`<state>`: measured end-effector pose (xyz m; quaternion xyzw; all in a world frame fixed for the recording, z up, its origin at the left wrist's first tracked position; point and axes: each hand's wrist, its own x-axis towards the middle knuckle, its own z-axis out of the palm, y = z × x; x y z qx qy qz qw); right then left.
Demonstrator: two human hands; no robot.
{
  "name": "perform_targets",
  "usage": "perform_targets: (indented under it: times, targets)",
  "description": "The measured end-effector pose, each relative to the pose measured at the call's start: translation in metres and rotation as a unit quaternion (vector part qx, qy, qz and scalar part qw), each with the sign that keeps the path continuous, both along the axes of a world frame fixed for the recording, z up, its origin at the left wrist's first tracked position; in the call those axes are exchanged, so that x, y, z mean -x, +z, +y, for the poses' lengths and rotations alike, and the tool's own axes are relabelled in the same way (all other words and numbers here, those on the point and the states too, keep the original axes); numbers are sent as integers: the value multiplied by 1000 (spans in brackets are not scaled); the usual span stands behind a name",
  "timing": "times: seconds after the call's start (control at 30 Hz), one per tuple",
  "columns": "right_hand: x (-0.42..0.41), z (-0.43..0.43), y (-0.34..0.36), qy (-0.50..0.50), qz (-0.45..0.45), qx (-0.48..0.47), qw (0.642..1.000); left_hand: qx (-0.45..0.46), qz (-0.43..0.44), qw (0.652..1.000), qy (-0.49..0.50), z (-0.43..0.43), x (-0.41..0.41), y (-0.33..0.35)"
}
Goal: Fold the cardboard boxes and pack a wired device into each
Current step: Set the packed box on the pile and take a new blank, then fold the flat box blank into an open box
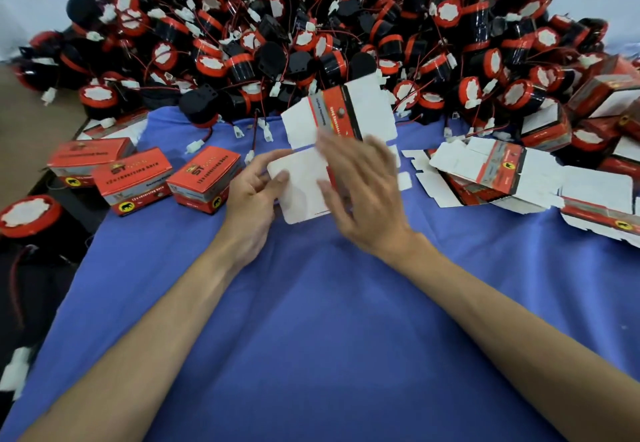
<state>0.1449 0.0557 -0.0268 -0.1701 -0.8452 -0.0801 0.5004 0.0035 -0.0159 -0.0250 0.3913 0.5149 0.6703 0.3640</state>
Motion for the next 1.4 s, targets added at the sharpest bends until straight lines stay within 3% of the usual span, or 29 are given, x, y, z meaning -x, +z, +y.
perform_targets:
  times: [0.07, 0.1, 0.17, 0.23, 0.33, 0.57, 0.6, 0.7, 0.77, 0.93, 1.1, 1.2, 1.4]
  targets:
    - [-1, 4, -1, -121, 46, 141, 982, -15, -3, 1000, 0, -1, 1, 0]
    - [-1, 6, 0, -125, 72, 235, 961, -17, -3, 1000, 0, -2, 1, 1]
    - [-3, 12, 3, -37, 170, 415, 893, -15, 20, 1000, 3, -3, 0, 2]
    - [-9, 19, 7, 38, 235, 518, 822, -11, 118, 992, 43, -2, -2, 1]
    - [-8, 15, 6, 66, 215, 511, 829, 18, 339, 922, 188, 0, -4, -7]
    - [-4, 5, 2, 80, 212, 430, 874, 9, 420, 845, 330, -2, -11, -7]
    - [-3, 4, 2, 84, 219, 423, 875, -3, 412, 858, 305, -2, -12, -7]
    - [0, -1, 2, 104, 223, 407, 880, 22, 277, 951, 137, 0, -14, -2]
    - [1, -2, -1, 112, 209, 414, 879, 17, 204, 975, 91, 1, -9, -3]
    - [2, -5, -3, 153, 182, 418, 877, -13, 206, 978, 18, -2, 0, -4]
    - [-1, -7, 0, 176, 175, 425, 871, -25, 109, 992, -50, -4, 6, -4]
    - [0, -3, 3, 164, 176, 474, 847, -26, 60, 996, -64, -3, 10, -4]
    - [-4, 2, 5, 130, 180, 494, 841, -39, 41, 997, -53, -2, 7, -4]
